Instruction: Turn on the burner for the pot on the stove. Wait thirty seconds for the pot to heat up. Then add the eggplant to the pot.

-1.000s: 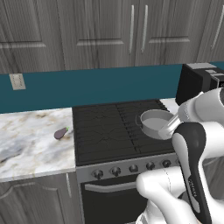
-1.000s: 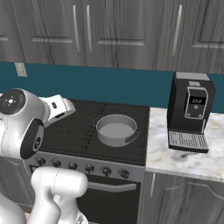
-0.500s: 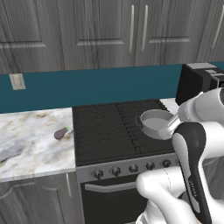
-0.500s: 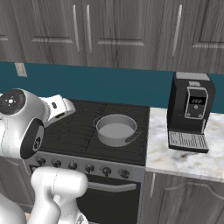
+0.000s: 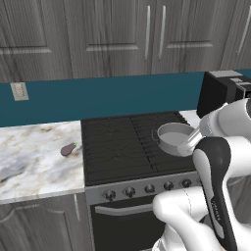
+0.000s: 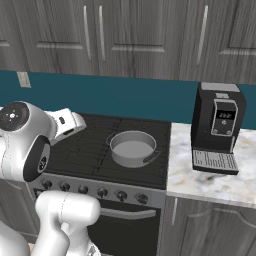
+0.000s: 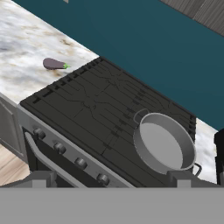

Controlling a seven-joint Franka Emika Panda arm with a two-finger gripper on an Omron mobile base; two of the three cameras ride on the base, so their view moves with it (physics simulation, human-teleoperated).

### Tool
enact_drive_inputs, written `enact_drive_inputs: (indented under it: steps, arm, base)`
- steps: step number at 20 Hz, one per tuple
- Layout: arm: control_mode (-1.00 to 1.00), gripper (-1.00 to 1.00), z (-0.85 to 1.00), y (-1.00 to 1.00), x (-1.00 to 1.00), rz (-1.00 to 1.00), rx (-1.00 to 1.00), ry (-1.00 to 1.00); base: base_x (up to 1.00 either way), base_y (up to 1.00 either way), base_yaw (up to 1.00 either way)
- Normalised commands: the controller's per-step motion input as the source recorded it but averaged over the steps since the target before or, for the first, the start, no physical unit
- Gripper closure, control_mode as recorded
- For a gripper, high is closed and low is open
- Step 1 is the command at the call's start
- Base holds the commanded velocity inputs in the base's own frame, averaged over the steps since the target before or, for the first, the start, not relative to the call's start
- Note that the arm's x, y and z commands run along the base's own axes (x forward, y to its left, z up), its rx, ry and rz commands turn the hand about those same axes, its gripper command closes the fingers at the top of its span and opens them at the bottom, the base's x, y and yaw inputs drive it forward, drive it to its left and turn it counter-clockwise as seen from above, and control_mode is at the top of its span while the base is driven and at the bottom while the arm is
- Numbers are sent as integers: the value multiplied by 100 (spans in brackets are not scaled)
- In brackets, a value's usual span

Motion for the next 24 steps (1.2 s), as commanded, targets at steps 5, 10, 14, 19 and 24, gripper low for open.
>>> enact_drive_inputs:
  steps: [5,10,14,19,24]
  arm:
    - [-100,-100,0,0,0,0,0,0]
    - [-100,-100,0,0,0,0,0,0]
    - [-100,-100,0,0,0,0,0,0]
    - [-100,-100,0,0,0,0,0,0]
    - [-100,-100,0,0,0,0,0,0]
  base:
    - [0,0,0]
    - [0,0,0]
    - [0,0,0]
    - [0,0,0]
    - [0,0,0]
